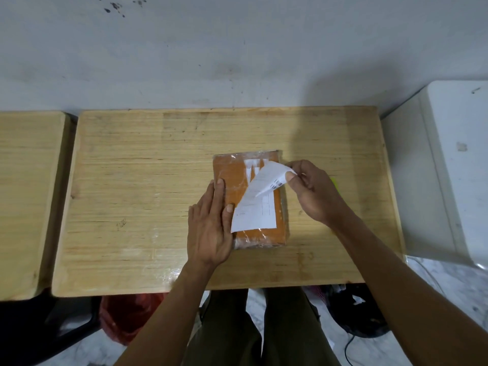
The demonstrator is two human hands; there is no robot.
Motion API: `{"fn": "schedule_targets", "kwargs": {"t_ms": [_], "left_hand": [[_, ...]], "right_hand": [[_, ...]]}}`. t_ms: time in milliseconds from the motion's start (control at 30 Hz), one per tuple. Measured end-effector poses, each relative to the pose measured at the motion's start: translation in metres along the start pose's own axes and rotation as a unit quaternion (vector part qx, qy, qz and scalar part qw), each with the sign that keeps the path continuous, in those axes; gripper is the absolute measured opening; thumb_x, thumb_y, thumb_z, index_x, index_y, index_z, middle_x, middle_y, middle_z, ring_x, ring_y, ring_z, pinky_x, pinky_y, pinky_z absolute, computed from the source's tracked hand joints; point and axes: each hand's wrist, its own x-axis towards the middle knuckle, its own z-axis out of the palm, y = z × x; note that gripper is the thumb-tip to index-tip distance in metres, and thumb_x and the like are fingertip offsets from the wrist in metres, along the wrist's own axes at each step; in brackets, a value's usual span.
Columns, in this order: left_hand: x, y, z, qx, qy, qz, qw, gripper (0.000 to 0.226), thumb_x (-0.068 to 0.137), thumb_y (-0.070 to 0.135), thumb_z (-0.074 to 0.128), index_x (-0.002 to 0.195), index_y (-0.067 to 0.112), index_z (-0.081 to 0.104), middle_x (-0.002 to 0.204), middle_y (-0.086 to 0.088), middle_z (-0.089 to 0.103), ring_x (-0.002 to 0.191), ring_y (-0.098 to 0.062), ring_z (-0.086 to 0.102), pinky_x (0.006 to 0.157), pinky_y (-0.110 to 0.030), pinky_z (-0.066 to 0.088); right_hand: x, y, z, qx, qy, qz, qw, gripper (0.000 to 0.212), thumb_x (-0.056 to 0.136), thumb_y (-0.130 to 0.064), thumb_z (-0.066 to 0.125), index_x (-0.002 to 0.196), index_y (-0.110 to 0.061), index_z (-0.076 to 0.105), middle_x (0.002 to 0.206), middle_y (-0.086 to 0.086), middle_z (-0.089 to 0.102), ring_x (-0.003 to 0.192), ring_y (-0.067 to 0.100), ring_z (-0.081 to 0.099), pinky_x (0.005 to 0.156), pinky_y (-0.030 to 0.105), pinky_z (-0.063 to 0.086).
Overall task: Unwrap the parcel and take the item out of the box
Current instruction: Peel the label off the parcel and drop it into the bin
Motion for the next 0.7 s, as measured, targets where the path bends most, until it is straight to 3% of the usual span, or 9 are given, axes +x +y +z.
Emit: {"fn": "schedule_targets", "kwargs": {"t_ms": [67,133,267,333,400,567,633,700], "left_hand": [[0.0,0.001,0.0,0.022,-0.017,-0.022,0.999,0.058,0.104,0.035,0.03,0.159,0.026,0.012,0.163,-0.006,0.026,0.15,-0.024,0.026,0.109,-0.058,0.032],[-0.001,0.004,-0.001,0.035,-0.032,-0.045,0.998,0.06,0.104,0.041,0.029,0.159,0.031,0.008,0.165,-0.006,0.022,0.149,-0.027,0.027,0.113,-0.061,0.027],[-0.002,0.01,-0.004,0.053,-0.038,-0.07,0.995,0.059,0.103,0.05,0.02,0.158,0.036,0.007,0.166,-0.004,0.019,0.147,-0.03,0.029,0.114,-0.065,0.024],[-0.001,0.012,-0.004,0.063,-0.042,-0.077,0.994,0.058,0.102,0.051,0.018,0.158,0.037,0.008,0.166,-0.002,0.019,0.148,-0.029,0.029,0.113,-0.064,0.025],[-0.001,0.013,-0.004,0.063,-0.045,-0.084,0.993,0.057,0.103,0.051,0.02,0.158,0.038,0.008,0.166,-0.001,0.017,0.149,-0.028,0.027,0.114,-0.064,0.025],[-0.001,0.013,-0.004,0.06,-0.045,-0.09,0.993,0.057,0.104,0.05,0.022,0.157,0.04,0.006,0.167,0.0,0.015,0.15,-0.027,0.023,0.116,-0.064,0.021],[-0.001,0.015,-0.005,0.06,-0.049,-0.089,0.993,0.057,0.103,0.052,0.02,0.157,0.04,0.007,0.167,0.0,0.014,0.15,-0.027,0.023,0.116,-0.064,0.021],[0.0,0.017,-0.006,0.058,-0.049,-0.09,0.993,0.057,0.103,0.052,0.019,0.158,0.038,0.008,0.167,-0.001,0.015,0.15,-0.028,0.024,0.114,-0.065,0.023]], "right_hand": [[-0.002,0.001,0.0,0.01,-0.002,-0.003,1.0,0.013,0.099,-0.017,0.054,0.088,-0.01,0.054,0.083,-0.008,0.062,0.068,-0.003,0.052,0.063,0.017,0.037],[-0.005,0.003,0.001,0.019,0.003,0.004,1.0,0.017,0.099,-0.022,0.053,0.098,-0.007,0.058,0.091,0.011,0.065,0.075,0.013,0.054,0.069,0.031,0.042],[-0.01,0.003,-0.001,0.03,-0.003,0.036,0.999,0.025,0.099,-0.031,0.049,0.093,-0.006,0.054,0.078,0.008,0.054,0.068,0.019,0.048,0.066,0.036,0.041],[-0.012,0.004,-0.002,0.058,0.008,0.059,0.997,0.03,0.095,-0.037,0.048,0.09,-0.007,0.05,0.088,0.018,0.062,0.081,0.034,0.06,0.078,0.051,0.053],[-0.013,0.007,-0.002,0.109,0.003,0.091,0.99,0.026,0.097,-0.033,0.048,0.091,-0.007,0.05,0.096,0.018,0.066,0.094,0.032,0.067,0.095,0.06,0.05],[-0.013,0.002,-0.012,0.246,0.043,0.137,0.959,0.016,0.099,-0.024,0.047,0.088,-0.013,0.049,0.098,0.017,0.061,0.096,0.024,0.064,0.097,0.056,0.052],[-0.011,-0.003,-0.026,0.215,0.077,0.124,0.966,0.017,0.102,-0.021,0.046,0.09,-0.012,0.051,0.105,0.023,0.064,0.098,0.024,0.066,0.095,0.051,0.056],[-0.01,-0.008,-0.039,0.14,0.084,0.095,0.982,0.018,0.102,-0.025,0.048,0.089,-0.014,0.053,0.105,0.017,0.066,0.1,0.027,0.067,0.09,0.051,0.057]]}}
